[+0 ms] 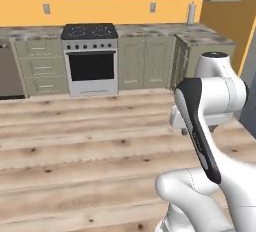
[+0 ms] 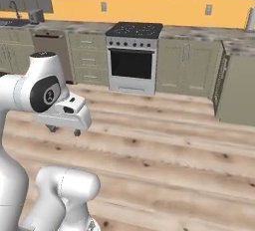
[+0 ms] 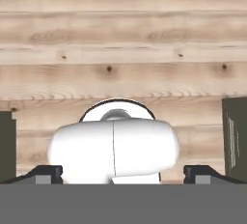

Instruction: Retrieve the butter from the fridge and place it on a plate on the dining table. Then retrieve the butter knife by the fridge and place it near the plate.

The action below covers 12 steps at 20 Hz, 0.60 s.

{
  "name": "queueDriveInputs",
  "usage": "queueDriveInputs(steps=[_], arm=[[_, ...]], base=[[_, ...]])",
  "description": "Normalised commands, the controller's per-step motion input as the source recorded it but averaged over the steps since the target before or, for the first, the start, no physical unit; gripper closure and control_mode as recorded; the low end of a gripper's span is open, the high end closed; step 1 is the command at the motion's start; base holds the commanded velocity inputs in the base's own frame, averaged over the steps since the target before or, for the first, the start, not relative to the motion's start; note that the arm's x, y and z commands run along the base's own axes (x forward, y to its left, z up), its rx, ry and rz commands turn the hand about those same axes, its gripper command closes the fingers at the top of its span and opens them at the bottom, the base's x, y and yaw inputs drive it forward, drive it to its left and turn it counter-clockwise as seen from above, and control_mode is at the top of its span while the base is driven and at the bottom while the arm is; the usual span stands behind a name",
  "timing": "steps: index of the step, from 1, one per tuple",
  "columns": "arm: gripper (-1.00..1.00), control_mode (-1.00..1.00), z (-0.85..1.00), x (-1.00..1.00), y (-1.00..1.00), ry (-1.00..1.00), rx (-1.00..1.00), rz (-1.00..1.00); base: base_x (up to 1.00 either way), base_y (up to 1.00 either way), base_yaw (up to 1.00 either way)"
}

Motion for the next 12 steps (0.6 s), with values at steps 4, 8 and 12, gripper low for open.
queueDriveInputs(steps=[4,8,12], arm=[[-1.00,1.00,0.00,0.00,0.00,0.00,0.00,0.00],[-1.00,1.00,0.00,0.00,0.00,0.00,0.00,0.00],[-1.00,1.00,0.00,0.00,0.00,0.00,0.00,0.00]], base=[[1.00,0.00,0.17],[1.00,0.03,0.28],[1.00,0.14,0.46]])
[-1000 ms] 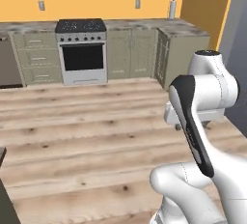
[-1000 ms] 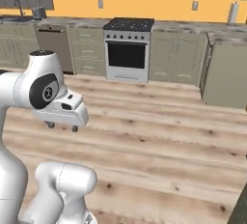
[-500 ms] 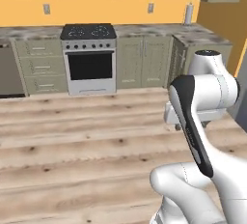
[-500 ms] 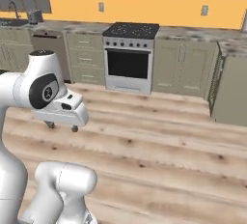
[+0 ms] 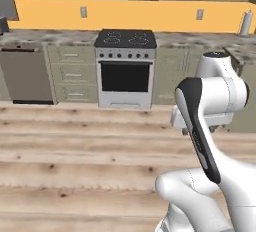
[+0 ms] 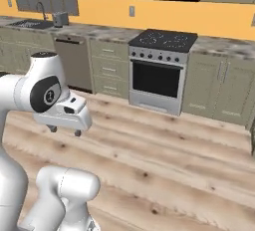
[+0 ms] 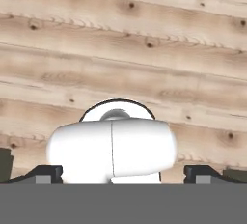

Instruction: Retrieve the butter from the fridge and place it on a plate on the dining table. Then retrieve the butter knife by the fridge and place it near the plate.

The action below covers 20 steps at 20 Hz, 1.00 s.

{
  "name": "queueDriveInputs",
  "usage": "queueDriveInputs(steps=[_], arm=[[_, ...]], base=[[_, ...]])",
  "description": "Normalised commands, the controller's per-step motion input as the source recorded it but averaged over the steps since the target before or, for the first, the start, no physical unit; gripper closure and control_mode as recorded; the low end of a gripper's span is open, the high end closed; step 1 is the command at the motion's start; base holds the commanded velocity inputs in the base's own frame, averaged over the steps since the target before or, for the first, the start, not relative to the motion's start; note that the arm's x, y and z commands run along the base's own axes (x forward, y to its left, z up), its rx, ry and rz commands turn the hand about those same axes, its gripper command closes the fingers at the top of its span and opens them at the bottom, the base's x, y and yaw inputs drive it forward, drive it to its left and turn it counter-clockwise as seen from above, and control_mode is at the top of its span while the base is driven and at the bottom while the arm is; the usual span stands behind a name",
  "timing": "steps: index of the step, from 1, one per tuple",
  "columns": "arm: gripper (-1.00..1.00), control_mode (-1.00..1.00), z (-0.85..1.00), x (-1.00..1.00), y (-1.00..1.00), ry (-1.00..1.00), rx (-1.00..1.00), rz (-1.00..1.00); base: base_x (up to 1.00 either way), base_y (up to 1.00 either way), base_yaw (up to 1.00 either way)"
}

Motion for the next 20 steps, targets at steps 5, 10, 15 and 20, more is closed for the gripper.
queueDriveInputs(steps=[5,10,15,20], arm=[[-1.00,1.00,0.00,0.00,0.00,0.00,0.00,0.00],[-1.00,1.00,0.00,0.00,0.00,0.00,0.00,0.00],[-1.00,1.00,0.00,0.00,0.00,0.00,0.00,0.00],[-1.00,1.00,0.00,0.00,0.00,0.00,0.00,0.00]], base=[[1.00,0.11,0.40],[1.00,0.22,0.14],[1.00,0.58,0.24],[0.96,0.75,0.36]])
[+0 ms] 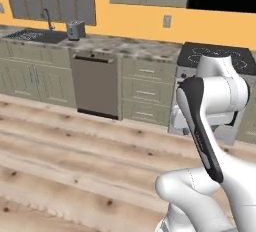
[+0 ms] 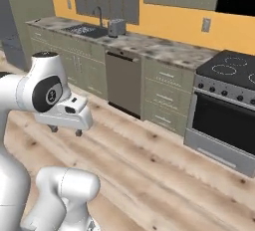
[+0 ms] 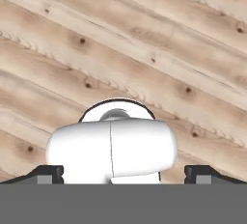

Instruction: Retrieve the butter from the fridge and place it on a plate on the dining table. Then retrieve the butter knife by the fridge and place it near the plate.

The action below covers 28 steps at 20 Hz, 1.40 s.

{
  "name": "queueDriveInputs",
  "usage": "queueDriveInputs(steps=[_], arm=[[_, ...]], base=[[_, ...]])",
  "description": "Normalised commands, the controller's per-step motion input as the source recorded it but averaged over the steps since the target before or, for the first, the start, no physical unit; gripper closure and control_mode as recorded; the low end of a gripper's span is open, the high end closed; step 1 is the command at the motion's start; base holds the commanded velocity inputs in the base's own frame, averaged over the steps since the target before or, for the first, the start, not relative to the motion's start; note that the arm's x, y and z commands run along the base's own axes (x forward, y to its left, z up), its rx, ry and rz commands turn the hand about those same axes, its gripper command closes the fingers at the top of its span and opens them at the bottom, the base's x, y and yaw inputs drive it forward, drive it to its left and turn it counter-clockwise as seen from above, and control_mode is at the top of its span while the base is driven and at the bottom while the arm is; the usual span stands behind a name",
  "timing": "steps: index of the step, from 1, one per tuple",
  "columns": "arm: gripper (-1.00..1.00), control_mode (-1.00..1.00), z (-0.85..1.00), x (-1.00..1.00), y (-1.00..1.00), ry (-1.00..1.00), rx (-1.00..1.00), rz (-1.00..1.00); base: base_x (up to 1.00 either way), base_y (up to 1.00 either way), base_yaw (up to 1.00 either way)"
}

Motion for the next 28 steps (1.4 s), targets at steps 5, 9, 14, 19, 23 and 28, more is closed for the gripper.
queueDriveInputs(steps=[5,9,14,19,23,28], arm=[[-1.00,1.00,0.00,0.00,0.00,0.00,0.00,0.00],[-1.00,1.00,0.00,0.00,0.00,0.00,0.00,0.00],[-1.00,1.00,0.00,0.00,0.00,0.00,0.00,0.00],[-1.00,1.00,0.00,0.00,0.00,0.00,0.00,0.00],[-1.00,1.00,0.00,0.00,0.00,0.00,0.00,0.00],[-1.00,1.00,0.00,0.00,0.00,0.00,0.00,0.00]], base=[[0.98,0.73,0.32],[1.00,0.71,0.23],[1.00,0.75,0.18],[1.00,0.74,0.13],[1.00,0.71,0.04],[1.00,0.27,-0.01]])
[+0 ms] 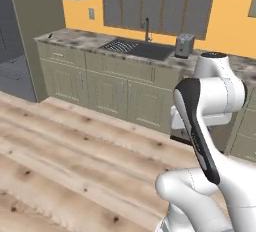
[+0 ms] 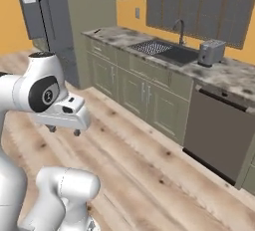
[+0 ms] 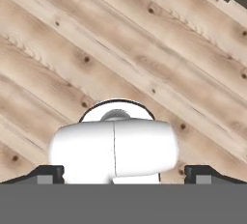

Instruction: Retrieve the butter from the fridge and place it on a plate on the dining table. Then retrieve the butter knife by the fridge and place it near the plate.

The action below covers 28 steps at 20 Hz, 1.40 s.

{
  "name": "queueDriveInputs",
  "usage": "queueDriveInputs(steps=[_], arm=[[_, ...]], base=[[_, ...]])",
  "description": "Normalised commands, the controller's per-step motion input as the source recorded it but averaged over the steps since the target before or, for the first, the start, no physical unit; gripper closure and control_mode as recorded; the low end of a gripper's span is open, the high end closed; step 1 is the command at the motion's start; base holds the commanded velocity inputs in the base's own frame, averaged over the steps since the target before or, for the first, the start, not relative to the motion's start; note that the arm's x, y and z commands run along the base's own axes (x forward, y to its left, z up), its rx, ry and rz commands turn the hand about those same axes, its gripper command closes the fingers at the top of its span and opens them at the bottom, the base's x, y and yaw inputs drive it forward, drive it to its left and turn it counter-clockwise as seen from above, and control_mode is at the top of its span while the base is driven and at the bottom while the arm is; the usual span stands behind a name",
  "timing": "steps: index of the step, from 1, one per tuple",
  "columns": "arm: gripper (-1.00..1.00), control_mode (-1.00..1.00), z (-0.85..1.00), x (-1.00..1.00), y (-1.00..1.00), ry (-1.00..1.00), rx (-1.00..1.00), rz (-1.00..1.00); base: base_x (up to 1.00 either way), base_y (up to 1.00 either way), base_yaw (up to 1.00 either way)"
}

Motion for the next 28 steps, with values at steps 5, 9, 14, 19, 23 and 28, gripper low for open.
queueDriveInputs(steps=[5,9,14,19,23,28], arm=[[-1.00,1.00,0.00,0.00,0.00,0.00,0.00,0.00],[-1.00,1.00,0.00,0.00,0.00,0.00,0.00,0.00],[-1.00,1.00,0.00,0.00,0.00,0.00,0.00,0.00],[-1.00,1.00,0.00,0.00,0.00,0.00,0.00,0.00],[-1.00,1.00,0.00,0.00,0.00,0.00,0.00,0.00],[-1.00,1.00,0.00,0.00,0.00,0.00,0.00,0.00]], base=[[1.00,0.21,-0.11],[1.00,0.60,-0.22],[1.00,0.51,-0.31],[1.00,0.58,-0.28],[1.00,0.91,-0.07],[1.00,0.62,-0.09]])
